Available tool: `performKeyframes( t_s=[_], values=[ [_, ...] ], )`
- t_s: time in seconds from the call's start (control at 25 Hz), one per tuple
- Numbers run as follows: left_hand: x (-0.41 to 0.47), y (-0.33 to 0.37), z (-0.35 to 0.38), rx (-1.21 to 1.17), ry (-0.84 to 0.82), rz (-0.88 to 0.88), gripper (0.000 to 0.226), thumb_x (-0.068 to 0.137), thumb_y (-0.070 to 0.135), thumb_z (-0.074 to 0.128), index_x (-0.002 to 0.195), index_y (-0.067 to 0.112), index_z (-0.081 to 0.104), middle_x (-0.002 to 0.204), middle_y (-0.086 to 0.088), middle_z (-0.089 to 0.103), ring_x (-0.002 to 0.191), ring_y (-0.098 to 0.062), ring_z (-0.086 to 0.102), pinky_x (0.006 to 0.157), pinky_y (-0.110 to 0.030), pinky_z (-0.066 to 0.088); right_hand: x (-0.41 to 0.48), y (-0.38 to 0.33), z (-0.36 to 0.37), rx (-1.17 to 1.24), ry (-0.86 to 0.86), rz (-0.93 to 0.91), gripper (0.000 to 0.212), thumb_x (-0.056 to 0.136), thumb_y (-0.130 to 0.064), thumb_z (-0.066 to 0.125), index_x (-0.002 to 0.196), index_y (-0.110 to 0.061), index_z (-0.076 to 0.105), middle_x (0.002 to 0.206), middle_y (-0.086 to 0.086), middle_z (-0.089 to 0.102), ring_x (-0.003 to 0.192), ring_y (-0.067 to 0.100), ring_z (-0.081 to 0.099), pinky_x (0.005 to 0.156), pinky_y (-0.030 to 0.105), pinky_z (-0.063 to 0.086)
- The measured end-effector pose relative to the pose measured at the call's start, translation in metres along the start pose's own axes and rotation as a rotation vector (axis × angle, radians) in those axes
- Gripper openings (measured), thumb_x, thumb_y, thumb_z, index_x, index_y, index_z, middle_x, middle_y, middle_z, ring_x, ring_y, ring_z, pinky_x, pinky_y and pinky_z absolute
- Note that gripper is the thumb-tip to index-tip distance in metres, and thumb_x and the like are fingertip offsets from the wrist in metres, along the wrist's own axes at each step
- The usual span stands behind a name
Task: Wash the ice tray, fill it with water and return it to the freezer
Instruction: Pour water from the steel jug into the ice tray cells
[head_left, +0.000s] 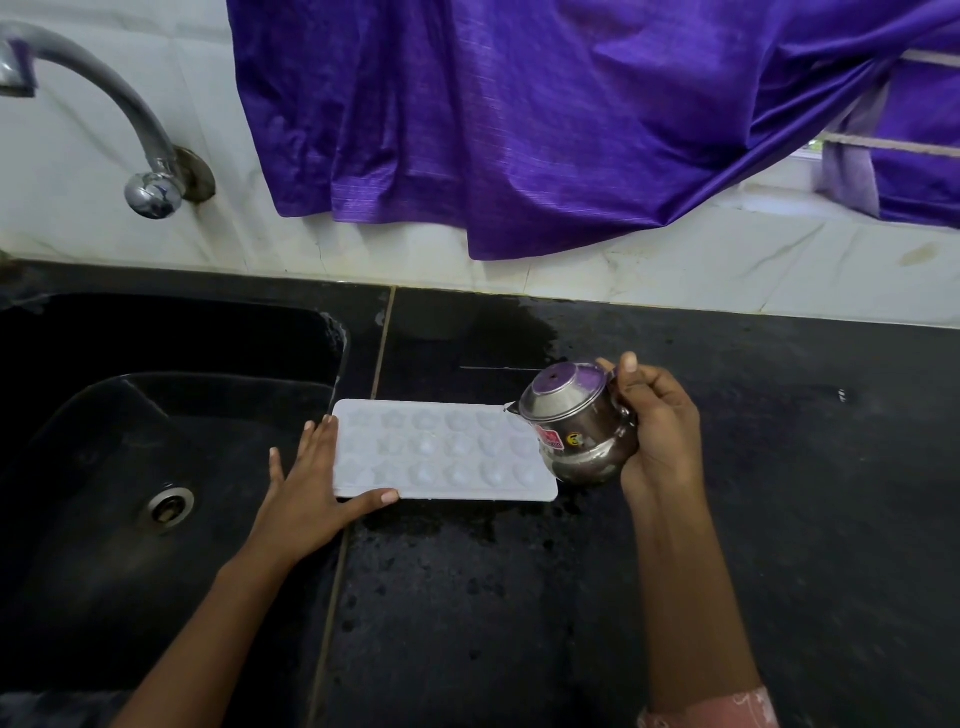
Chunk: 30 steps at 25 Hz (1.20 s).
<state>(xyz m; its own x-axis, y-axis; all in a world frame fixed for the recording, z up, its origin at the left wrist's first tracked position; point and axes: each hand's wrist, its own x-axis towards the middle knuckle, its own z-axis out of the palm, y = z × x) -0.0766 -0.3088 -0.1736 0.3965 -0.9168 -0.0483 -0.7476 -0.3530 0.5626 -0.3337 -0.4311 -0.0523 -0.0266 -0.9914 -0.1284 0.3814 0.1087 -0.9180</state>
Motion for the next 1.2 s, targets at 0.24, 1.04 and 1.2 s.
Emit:
performKeyframes(
  t_s=[0.24, 1.04, 1.2],
  values=[
    [-0.0006, -0.0013, 0.0001, -0.007, 0.000, 0.001, 0.140, 0.038, 0.101, 0.025, 0.149, 0.020, -0.005, 0.158, 0.004, -0.003, 0.134, 0.004, -0.017, 0.109, -0.038, -0.020, -0.0026, -0.0018, 0.0020, 0.006, -0.010, -0.011, 0.014, 0.085, -0.013, 0.061, 0.071, -0.012, 0.057, 0.089, 0.010, 0.069, 0.072, 0.006, 0.069, 0.060, 0.020, 0.054],
    [-0.0010, 0.0005, -0.0003, -0.002, -0.002, 0.002, 0.133, 0.045, 0.093, 0.032, 0.149, 0.019, -0.006, 0.158, 0.004, -0.003, 0.134, 0.004, -0.017, 0.110, -0.038, -0.020, -0.0045, 0.0050, 0.0034, 0.096, 0.001, 0.008, 0.017, 0.088, -0.015, 0.057, 0.071, -0.010, 0.055, 0.087, 0.008, 0.068, 0.068, 0.006, 0.069, 0.058, 0.021, 0.055],
    [-0.0016, 0.0009, -0.0003, 0.001, 0.000, 0.003, 0.135, 0.043, 0.095, 0.031, 0.149, 0.019, -0.006, 0.158, 0.004, -0.003, 0.133, 0.004, -0.016, 0.110, -0.039, -0.019, -0.0067, 0.0053, 0.0084, 0.135, -0.026, 0.034, 0.016, 0.087, -0.018, 0.057, 0.073, -0.010, 0.057, 0.078, 0.002, 0.072, 0.071, 0.009, 0.069, 0.061, 0.024, 0.057]
  ],
)
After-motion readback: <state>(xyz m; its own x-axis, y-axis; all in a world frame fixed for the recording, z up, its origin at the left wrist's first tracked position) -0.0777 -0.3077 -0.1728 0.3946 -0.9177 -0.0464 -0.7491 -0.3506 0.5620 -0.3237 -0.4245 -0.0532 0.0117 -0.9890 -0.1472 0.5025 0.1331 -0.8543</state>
